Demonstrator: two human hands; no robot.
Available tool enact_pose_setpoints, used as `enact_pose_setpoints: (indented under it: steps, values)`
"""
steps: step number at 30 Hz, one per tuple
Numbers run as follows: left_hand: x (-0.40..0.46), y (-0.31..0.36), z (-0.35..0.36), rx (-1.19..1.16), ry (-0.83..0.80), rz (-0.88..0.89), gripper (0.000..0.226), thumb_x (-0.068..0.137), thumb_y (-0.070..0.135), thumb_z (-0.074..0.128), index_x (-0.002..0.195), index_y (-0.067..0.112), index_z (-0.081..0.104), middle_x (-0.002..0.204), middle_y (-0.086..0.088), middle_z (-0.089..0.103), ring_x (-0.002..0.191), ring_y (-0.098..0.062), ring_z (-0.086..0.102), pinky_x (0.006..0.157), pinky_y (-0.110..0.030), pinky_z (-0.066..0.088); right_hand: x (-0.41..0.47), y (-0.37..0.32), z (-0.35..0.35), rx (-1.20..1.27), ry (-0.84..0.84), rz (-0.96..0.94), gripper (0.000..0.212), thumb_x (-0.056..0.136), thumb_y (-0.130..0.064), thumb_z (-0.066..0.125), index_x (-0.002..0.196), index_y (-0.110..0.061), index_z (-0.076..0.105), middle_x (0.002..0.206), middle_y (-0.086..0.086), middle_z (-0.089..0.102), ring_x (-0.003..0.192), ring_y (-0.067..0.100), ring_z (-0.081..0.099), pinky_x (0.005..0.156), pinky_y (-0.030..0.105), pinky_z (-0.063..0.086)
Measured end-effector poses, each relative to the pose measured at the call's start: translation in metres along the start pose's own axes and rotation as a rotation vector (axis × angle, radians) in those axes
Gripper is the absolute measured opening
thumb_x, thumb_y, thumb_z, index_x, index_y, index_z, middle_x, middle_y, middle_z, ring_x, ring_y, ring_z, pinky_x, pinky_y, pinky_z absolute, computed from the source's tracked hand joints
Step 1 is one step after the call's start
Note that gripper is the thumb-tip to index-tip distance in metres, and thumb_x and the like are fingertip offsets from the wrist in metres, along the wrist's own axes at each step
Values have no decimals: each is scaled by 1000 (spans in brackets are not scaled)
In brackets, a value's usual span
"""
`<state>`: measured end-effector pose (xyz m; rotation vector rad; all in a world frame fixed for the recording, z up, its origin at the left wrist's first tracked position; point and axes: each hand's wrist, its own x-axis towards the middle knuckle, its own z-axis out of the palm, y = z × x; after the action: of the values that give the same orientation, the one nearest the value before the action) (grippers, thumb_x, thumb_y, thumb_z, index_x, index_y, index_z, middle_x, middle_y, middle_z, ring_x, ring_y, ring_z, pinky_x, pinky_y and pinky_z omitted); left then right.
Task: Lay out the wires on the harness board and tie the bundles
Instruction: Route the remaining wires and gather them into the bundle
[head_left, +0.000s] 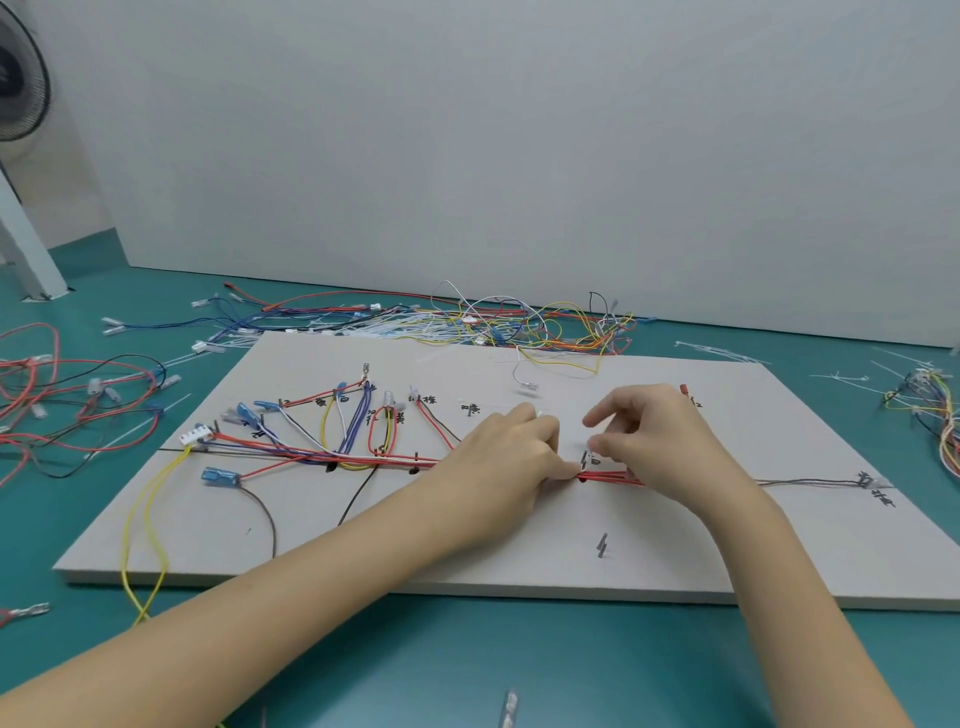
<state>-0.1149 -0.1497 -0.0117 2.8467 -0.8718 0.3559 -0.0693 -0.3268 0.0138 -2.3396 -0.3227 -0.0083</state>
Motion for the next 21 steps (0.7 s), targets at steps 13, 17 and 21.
enact_pose_setpoints:
  steps: [13,17,21]
  values:
    - [-3,-4,4,-115,24,-31,36,97,12,41,120,27,64,98,-5,50,93,-28,46,75,-43,45,22,8,16,-22,-51,-143,14,74,-4,76,71,-18,75,57,-3,64,50,5,52,55,21,44]
    - [-4,-5,3,-164,21,-39,38,98,12,44,122,31,66,98,-4,51,95,-27,47,78,-44,45,24,21,11,-54,-48,-41,20,72,-20,83,58,-16,69,51,-6,65,42,-2,50,47,16,40]
    - [-5,-4,4,-204,38,-37,37,99,11,44,125,29,64,94,-5,50,91,-26,46,78,-43,44,21,24,9,-116,-68,-18,29,76,-24,81,57,-16,61,53,-7,61,44,0,47,44,15,33]
